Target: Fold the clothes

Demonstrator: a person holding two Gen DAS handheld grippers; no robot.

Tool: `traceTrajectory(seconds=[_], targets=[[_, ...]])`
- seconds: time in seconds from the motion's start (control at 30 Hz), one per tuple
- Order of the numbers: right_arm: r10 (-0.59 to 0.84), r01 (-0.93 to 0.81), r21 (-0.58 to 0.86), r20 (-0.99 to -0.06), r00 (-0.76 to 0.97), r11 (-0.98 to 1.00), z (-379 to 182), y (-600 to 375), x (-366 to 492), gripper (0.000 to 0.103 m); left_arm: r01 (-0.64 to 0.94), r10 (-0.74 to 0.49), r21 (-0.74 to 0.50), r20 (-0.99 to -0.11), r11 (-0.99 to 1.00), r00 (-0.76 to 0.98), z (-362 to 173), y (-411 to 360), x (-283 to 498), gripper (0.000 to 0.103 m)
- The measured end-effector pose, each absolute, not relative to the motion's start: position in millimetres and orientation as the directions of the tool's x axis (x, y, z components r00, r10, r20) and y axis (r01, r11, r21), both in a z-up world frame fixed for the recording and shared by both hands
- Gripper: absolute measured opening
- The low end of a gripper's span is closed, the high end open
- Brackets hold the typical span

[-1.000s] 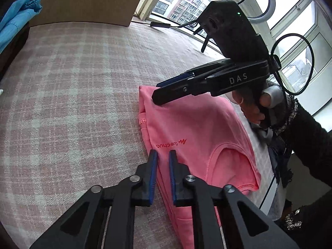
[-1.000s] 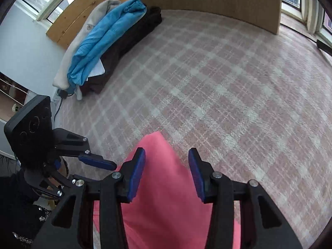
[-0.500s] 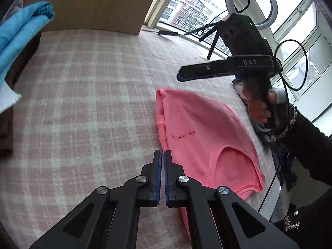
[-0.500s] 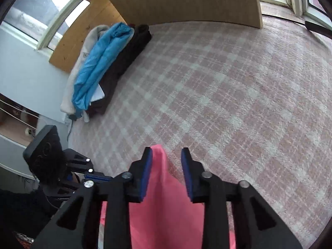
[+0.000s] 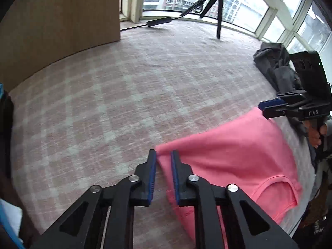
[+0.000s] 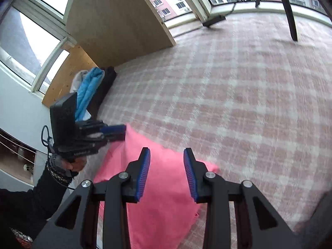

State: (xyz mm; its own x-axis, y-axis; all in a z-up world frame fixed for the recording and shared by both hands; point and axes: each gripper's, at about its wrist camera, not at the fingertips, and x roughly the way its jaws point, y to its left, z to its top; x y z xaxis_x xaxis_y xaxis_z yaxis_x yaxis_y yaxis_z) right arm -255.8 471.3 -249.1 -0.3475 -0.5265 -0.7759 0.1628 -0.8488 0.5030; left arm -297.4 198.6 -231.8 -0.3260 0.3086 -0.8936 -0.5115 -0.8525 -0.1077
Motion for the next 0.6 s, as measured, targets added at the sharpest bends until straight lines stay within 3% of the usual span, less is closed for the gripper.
traceTrajectory(seconds=[0.07,0.17,0.27,0.37,0.43,0.47,0.5,0.57,0.6], targets=[[-0.443,0.121,0.430,-0.821,-0.360,-0.895,-256.5,482.7,-252.8,0.025,-0.510,0.293,-0.075,-0.885,-0.857,-0.363,-212.7,196.0,-293.4,0.019],[-0.492,0.053,0.534,-0.731,-0.472,-0.844,-246.7,511.2,-239.8,0.025,-0.576,0.442,-0.201,-0.840,-0.792,-0.314,-188.1,206.5,-284.3,0.027],[-0.537,0.063,0.593,-0.672,-0.510,-0.802,-245.0,510.6,-232.0,0.025,-0.621,0.577,-0.359,-0.795,-0.697,-0.189,-188.9,230.3,-282.3,0.028],[-0.603,0.119,0.627,-0.655,-0.455,-0.770,-256.6,482.8,-235.4,0.025,-0.619,0.527,-0.321,-0.831,-0.717,-0.180,-206.8,242.9,-287.9,0.028],[-0.560,0.123,0.563,-0.725,-0.401,-0.817,-271.2,462.0,-243.0,0.025,-0.599,0.473,-0.277,-0.859,-0.752,-0.197,-216.2,239.7,-292.5,0.023],[-0.522,0.125,0.520,-0.753,-0.400,-0.845,-273.4,456.6,-243.0,0.016,-0.588,0.445,-0.254,-0.872,-0.768,-0.205,-220.9,238.0,-294.8,0.020],[-0.490,0.119,0.488,-0.765,-0.419,-0.864,-269.4,457.8,-239.6,0.016,-0.573,0.417,-0.229,-0.882,-0.787,-0.220,-222.5,233.8,-295.5,0.022],[-0.448,0.079,0.464,-0.777,-0.443,-0.883,-260.2,466.9,-230.5,0.019,-0.512,0.355,-0.169,-0.888,-0.842,-0.291,-206.8,210.2,-288.1,0.039],[-0.439,0.062,0.465,-0.773,-0.459,-0.883,-255.1,472.4,-223.8,0.029,-0.481,0.332,-0.152,-0.888,-0.864,-0.317,-200.0,198.3,-283.0,0.040]])
